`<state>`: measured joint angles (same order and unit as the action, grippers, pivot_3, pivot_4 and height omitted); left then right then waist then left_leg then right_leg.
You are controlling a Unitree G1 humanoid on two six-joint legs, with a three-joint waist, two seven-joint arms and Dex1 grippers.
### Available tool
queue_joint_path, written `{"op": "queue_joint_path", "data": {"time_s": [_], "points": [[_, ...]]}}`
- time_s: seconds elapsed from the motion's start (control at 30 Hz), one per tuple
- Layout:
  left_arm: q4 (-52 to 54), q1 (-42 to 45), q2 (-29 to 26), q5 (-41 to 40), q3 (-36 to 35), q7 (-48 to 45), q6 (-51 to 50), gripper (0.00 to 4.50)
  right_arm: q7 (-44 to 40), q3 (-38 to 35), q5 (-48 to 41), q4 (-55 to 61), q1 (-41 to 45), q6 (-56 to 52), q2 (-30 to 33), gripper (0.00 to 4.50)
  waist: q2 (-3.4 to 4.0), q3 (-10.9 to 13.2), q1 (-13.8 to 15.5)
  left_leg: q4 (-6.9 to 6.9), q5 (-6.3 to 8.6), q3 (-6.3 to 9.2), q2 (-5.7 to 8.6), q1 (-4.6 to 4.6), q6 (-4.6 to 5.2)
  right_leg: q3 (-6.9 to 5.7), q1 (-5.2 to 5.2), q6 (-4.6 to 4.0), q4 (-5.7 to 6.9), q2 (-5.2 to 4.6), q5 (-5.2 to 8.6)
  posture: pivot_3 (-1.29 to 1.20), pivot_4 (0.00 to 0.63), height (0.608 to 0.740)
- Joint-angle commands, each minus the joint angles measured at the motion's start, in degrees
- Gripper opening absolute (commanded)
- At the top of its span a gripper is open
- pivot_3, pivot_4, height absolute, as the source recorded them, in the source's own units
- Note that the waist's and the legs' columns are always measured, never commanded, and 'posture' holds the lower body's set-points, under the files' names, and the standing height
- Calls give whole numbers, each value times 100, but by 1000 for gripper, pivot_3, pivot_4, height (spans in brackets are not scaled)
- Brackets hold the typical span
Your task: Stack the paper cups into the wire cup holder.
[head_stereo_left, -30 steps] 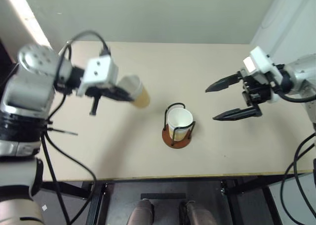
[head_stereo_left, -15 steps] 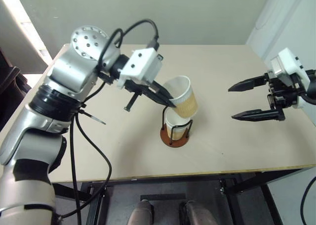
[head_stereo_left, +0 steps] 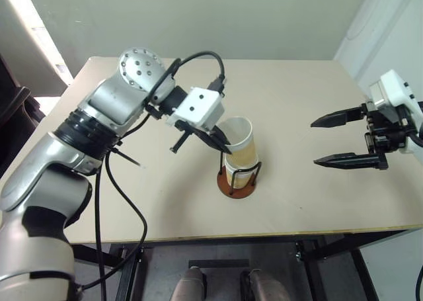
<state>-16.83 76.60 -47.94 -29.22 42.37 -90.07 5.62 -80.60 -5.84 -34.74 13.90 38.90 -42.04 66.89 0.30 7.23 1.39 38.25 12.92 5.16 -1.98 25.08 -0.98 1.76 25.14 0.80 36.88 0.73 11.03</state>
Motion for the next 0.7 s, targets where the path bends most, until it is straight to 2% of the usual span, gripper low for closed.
{"op": "queue_joint_path", "data": {"time_s": [0.03,0.2,0.33,0.57,0.7], "points": [[109,87,-51,196,11,-243,238,11,66,-267,-80,72,35,23,164,4344,0,0,0,0,0,0,0,0,0,0,0,1,0,0,1,0,150,740],[50,65,111,400,-18,-243,212,11,109,-260,-103,85,24,42,173,4344,0,0,1,3,4,0,2,0,6,0,-5,3,-2,-1,2,0,150,740],[-46,86,368,552,-142,-243,11,912,139,-226,-87,70,34,51,156,4344,0,0,6,7,8,0,2,-1,12,0,-12,6,-2,-2,3,0,150,740],[-51,-78,593,975,-543,-243,37,3366,112,-86,-49,1,123,132,88,4344,0,0,7,10,8,-2,2,-2,13,-1,-14,9,-1,-1,4,0,150,740],[40,-271,569,1120,-1108,-47,-432,3366,0,161,2,-163,336,274,-96,4344,0,0,5,20,8,-3,3,-3,13,0,-17,11,-1,-1,4,0,150,740]]}}
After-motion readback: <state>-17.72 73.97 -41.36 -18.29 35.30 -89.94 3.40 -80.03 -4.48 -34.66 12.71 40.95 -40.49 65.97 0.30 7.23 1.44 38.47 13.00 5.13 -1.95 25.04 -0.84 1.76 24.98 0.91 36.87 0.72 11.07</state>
